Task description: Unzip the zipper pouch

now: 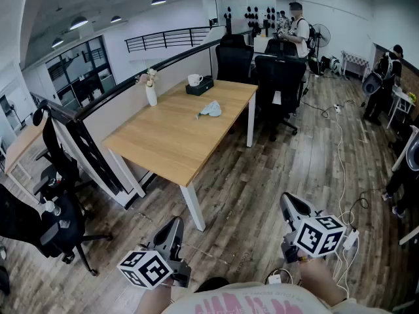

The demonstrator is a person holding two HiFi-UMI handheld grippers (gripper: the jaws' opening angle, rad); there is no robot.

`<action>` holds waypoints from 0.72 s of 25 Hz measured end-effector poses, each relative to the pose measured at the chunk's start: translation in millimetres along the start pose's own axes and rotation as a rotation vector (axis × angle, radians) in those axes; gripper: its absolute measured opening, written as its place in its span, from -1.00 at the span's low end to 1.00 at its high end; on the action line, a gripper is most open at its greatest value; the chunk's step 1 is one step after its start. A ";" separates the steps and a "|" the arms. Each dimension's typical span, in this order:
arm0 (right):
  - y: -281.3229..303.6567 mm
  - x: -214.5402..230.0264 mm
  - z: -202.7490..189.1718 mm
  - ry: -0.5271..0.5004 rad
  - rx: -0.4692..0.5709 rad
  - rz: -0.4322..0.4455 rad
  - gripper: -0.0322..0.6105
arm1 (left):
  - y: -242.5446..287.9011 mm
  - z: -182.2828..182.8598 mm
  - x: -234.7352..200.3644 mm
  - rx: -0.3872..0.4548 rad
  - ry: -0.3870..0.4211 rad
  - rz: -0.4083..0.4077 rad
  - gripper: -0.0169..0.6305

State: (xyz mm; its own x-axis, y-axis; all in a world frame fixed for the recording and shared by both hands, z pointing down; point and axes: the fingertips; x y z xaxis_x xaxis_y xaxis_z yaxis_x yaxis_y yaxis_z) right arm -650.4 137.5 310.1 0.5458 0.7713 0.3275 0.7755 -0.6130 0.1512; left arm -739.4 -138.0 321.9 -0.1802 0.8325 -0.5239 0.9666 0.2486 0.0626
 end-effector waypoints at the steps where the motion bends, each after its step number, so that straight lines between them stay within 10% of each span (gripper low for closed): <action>1: 1.4 0.6 -0.2 -0.001 -0.001 0.003 -0.91 | 1.9 0.4 -0.3 0.003 -0.001 -0.002 -0.94; 18: 113.8 56.6 -21.2 0.034 -0.136 -0.023 -0.91 | 113.4 10.8 -64.6 -0.019 -0.036 0.049 -0.94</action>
State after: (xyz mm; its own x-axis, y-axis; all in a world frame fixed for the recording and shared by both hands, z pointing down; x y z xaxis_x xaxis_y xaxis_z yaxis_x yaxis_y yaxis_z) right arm -538.0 107.8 365.6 0.5151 0.7807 0.3538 0.7363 -0.6143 0.2837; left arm -616.2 -168.9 353.7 -0.1261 0.8253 -0.5505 0.9704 0.2178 0.1043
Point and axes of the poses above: the fingertips, and each gripper's own axes: y forward along the fingers, x to its right, z out of its top, and after that the axes turned 4 degrees about z, right-handed
